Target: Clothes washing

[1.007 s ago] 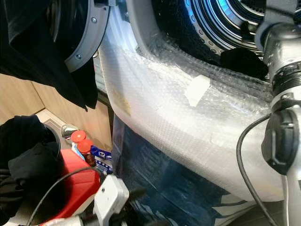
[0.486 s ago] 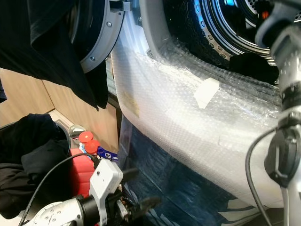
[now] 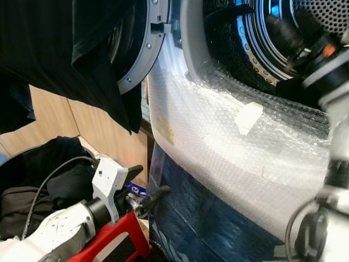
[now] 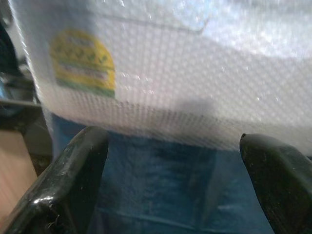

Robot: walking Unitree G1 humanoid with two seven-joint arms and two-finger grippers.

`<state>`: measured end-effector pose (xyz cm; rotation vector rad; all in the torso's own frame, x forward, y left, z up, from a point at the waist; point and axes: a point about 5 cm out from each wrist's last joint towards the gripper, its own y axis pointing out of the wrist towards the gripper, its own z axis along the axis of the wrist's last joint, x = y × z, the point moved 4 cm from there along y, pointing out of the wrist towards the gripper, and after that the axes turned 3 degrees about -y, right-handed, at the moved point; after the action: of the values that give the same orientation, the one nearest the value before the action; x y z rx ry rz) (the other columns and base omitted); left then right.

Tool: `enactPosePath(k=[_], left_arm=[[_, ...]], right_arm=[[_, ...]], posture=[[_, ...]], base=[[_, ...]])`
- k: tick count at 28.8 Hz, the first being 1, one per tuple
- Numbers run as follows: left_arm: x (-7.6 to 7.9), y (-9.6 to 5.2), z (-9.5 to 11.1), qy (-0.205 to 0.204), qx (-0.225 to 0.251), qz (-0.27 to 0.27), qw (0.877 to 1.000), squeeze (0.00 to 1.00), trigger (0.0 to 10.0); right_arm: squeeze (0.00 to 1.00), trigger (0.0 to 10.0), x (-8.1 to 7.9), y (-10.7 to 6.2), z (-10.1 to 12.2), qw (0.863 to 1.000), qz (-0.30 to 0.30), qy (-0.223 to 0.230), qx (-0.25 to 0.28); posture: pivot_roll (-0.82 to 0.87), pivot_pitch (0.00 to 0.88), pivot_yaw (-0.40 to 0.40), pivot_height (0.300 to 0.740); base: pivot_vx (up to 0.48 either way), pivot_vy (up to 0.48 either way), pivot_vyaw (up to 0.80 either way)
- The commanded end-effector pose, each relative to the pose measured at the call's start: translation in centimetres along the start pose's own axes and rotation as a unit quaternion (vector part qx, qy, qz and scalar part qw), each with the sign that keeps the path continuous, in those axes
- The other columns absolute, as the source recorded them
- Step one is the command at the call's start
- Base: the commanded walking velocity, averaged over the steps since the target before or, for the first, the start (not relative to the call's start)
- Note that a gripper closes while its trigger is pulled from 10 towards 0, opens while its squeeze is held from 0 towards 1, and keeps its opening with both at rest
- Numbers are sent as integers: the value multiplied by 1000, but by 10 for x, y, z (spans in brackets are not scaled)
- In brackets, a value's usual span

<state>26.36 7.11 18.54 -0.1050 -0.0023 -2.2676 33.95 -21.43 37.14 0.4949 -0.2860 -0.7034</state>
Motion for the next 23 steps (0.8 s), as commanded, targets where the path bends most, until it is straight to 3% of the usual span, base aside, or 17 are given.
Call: enactPosePath(k=[1, 4, 9, 16, 19, 23], left_arm=[[-5, 2, 2, 3, 5, 8, 1000, 0, 10000], [-12, 4, 7, 6, 15, 16, 1000, 0, 10000], [-15, 6, 9, 7, 21, 19, 1000, 0, 10000], [-20, 6, 8, 13, 25, 27, 999, 0, 10000], [-24, 7, 9, 23, 33, 36, 999, 0, 10000], [-28, 8, 9, 35, 39, 42, 998, 0, 10000]], right_arm=[[0, 10000, -7, -4, 4, 1000, 16, 6, 18], [0, 10000, -37, -17, -9, 994, 84, 63, 16], [0, 10000, -72, -32, -24, 982, 154, 109, -11], [0, 10000, -93, -47, -43, 971, 187, 136, -55], [0, 10000, -111, -63, -67, 960, 209, 139, -120], [0, 10000, -114, -73, -85, 955, 203, 142, -163]], posture=[[30, 0, -49, 740], [31, 0, -44, 740], [34, 0, -43, 740], [37, 0, -43, 740], [35, 0, -41, 740], [33, 0, -38, 740]], base=[[0, 0, 0], [0, 0, 0], [0, 0, 0], [0, 0, 0], [0, 0, 0], [0, 0, 0]])
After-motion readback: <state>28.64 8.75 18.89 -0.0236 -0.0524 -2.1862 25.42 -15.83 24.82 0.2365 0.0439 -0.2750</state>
